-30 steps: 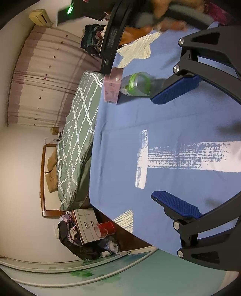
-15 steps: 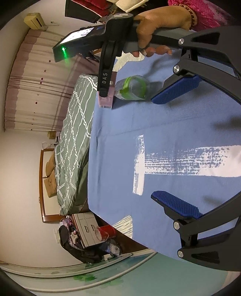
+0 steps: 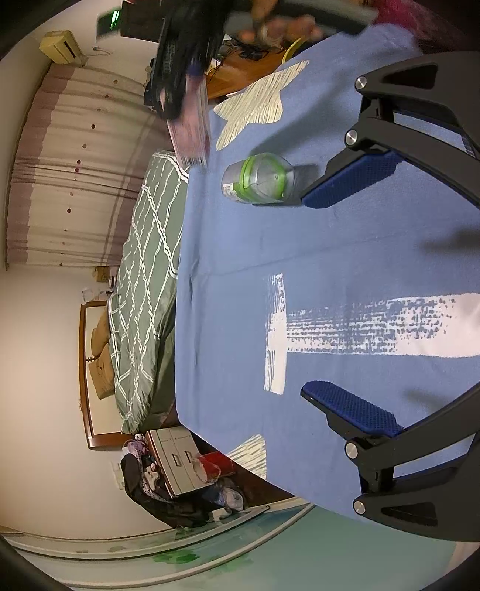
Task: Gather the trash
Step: 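Carry the pink carton over the yellow bin and open the right gripper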
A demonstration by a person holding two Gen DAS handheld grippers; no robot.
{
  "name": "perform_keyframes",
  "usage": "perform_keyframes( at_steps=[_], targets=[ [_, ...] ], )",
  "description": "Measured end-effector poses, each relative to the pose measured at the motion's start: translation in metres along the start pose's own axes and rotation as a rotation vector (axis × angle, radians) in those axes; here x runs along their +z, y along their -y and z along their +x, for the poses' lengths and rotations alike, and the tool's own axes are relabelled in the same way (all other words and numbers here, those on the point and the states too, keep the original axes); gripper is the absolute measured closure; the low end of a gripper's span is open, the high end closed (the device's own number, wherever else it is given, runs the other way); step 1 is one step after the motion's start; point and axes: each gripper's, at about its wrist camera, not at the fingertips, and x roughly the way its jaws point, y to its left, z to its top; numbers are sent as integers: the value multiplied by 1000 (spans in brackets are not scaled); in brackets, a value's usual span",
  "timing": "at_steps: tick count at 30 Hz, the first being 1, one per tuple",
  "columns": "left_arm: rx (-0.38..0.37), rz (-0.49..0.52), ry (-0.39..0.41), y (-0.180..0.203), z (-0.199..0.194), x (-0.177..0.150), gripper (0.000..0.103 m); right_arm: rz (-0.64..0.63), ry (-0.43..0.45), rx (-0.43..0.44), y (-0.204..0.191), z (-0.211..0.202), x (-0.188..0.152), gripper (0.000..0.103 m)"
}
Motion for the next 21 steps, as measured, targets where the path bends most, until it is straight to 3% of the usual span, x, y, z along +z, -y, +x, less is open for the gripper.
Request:
perform_keyframes(
  at_steps=[5, 12, 15, 21],
  targets=[
    [0, 11, -7, 3, 1, -1, 10, 37, 58, -22, 41, -55, -15, 55],
    [16, 44, -9, 10, 2, -3, 10, 180, 116, -248, 141, -121, -64, 55],
    [20, 52, -11, 12, 3, -3, 10, 243, 102, -340, 182, -133, -82, 55],
    [32, 68, -20, 14, 6, -5, 10, 320, 68, -441, 236, -135, -102, 54]
  ],
)
